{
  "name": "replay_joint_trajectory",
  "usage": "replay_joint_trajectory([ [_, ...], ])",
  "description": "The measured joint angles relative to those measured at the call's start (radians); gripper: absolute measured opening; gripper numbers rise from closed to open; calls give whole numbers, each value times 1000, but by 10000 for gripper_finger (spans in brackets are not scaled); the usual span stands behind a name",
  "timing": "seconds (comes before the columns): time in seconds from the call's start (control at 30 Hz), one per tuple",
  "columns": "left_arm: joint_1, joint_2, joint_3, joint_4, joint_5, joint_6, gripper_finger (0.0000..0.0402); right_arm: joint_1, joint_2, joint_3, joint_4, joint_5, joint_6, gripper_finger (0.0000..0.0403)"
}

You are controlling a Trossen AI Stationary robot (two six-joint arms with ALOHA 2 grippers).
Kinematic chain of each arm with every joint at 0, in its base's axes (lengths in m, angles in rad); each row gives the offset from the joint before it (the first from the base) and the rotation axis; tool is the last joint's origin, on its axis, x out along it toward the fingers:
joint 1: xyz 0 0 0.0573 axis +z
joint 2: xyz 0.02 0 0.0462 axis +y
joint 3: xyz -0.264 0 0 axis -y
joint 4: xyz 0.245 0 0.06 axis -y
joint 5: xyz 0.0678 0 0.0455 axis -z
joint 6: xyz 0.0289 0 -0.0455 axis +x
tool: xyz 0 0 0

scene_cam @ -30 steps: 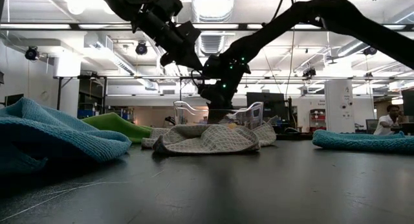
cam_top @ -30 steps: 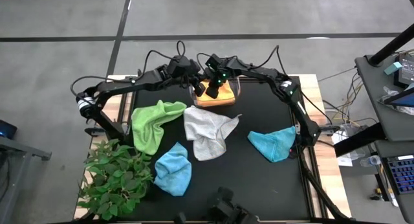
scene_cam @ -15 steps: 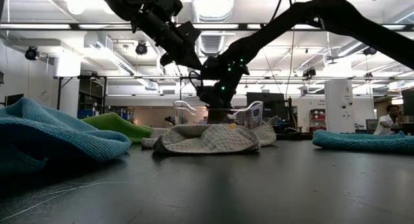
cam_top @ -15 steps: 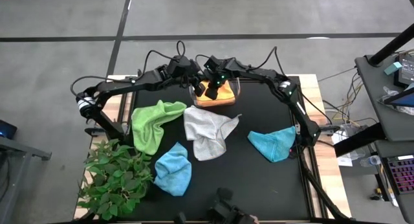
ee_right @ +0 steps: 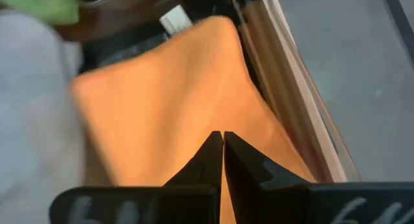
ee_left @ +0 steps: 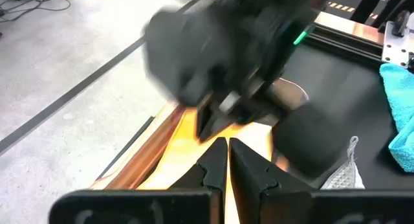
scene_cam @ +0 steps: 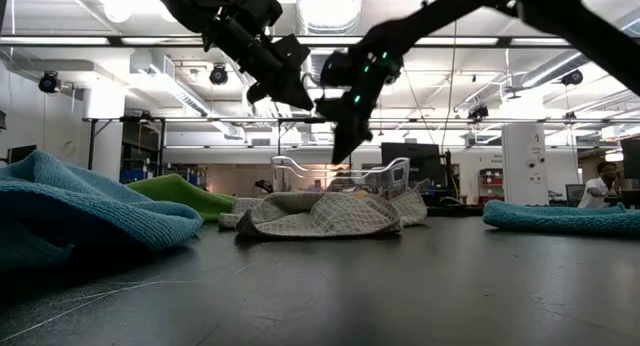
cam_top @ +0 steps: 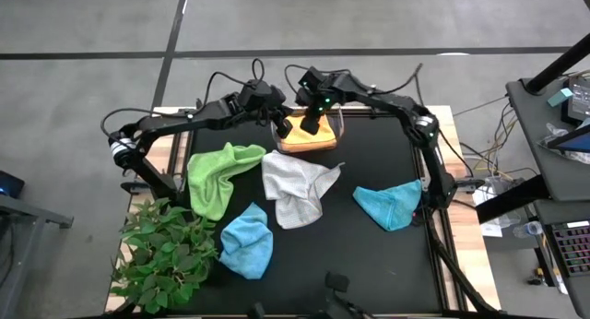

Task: Fold microfiber towels
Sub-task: Put the orange microfiber cloth into the transparent bin

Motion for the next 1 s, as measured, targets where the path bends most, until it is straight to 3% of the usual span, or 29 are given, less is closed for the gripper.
replay_joint_trajectory([
  [0.27,-35,0,0,0,0,-1,2,4,-347,-275,19,11,36,9],
  [0.53,-63,0,0,1,1,-1,2,31,-667,-690,312,10,106,9],
  [0.73,-85,0,0,2,0,16,2,76,-840,-916,449,5,134,9],
  [1.0,-173,0,-1,101,0,59,2,241,-984,-1173,682,2,173,9],
])
